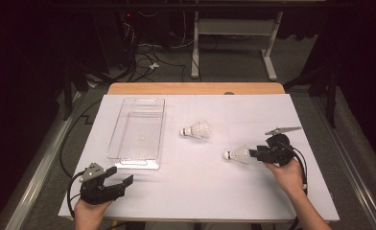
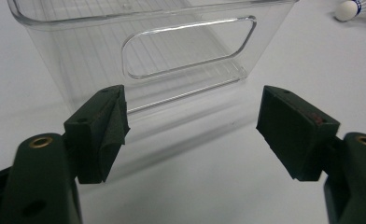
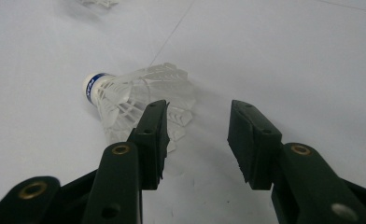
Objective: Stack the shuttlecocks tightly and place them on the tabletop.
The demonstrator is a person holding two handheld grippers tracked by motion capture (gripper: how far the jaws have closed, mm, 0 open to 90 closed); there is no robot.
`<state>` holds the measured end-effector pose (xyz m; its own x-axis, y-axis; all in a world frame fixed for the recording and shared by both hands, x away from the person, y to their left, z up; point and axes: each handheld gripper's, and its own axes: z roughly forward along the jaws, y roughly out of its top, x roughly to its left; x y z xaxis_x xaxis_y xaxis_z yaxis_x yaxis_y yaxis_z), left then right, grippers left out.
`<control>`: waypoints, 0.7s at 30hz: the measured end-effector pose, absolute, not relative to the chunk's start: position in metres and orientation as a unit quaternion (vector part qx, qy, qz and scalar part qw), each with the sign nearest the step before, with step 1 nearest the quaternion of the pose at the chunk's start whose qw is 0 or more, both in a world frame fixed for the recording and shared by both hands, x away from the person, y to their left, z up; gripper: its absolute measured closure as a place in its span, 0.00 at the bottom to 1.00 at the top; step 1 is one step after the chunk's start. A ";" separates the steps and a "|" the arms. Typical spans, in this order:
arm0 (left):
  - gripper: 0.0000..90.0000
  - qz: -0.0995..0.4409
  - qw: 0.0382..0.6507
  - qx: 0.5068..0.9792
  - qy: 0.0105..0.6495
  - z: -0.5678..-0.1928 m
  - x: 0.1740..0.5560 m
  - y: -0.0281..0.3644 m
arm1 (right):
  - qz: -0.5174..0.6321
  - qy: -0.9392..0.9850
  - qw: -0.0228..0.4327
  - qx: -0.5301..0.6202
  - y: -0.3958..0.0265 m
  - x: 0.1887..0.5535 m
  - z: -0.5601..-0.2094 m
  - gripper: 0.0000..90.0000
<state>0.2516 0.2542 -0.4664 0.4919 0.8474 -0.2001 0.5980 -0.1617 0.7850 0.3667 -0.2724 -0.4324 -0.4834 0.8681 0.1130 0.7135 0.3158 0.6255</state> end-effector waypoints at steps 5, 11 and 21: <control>0.29 0.145 0.431 0.749 0.482 -0.466 0.252 0.254 | 0.321 0.799 0.123 0.494 -0.276 0.359 -0.431 0.65; 0.29 0.145 0.431 0.749 0.482 -0.466 0.251 0.254 | 0.329 0.794 0.121 0.497 -0.283 0.349 -0.432 0.66; 0.29 0.146 0.431 0.748 0.483 -0.466 0.251 0.254 | 0.333 0.798 0.121 0.488 -0.284 0.333 -0.431 0.68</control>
<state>0.2513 0.2537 -0.4664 0.4914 0.8483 -0.1973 0.5966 -0.1629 0.7858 0.3331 -0.2842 -0.4312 -0.4943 0.8592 0.1320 0.6981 0.3019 0.6493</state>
